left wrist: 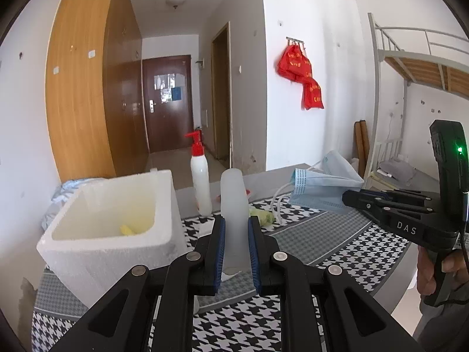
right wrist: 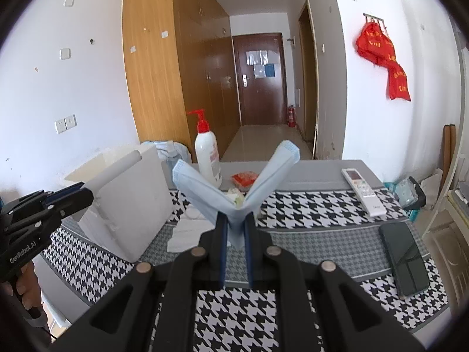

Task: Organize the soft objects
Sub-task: 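Lift and carry the white stick and blue mask over the foam box with both grippers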

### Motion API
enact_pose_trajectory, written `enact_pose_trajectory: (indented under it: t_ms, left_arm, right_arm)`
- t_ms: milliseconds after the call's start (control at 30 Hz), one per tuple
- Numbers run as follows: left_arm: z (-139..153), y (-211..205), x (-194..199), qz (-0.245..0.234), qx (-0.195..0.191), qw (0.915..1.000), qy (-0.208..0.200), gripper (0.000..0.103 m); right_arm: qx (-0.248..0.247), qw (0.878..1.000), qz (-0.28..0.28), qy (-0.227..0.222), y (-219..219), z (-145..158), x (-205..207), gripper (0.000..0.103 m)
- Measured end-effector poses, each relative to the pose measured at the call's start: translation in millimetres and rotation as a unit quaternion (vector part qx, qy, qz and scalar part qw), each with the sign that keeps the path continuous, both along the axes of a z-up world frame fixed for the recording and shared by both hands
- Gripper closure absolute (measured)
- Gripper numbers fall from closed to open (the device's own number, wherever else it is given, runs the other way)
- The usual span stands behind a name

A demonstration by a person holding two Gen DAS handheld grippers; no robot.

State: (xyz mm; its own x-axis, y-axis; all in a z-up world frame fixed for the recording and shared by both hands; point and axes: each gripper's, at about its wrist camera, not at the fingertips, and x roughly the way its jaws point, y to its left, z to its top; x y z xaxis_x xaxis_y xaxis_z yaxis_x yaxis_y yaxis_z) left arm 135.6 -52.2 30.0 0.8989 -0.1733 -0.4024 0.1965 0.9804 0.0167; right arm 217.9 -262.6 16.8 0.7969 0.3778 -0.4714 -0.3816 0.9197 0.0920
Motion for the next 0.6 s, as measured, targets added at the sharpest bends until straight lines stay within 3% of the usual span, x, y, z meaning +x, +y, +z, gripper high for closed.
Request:
enact_pose_trajectory:
  t_ms: [600]
  left_arm:
    - [25.5,18.8,-4.3,0.014,-0.004,0.9987,-0.049,0.086]
  right_arm:
    - [0.023,0.999,0.007,-0.04,9.6,22.7,-4.3,0.089]
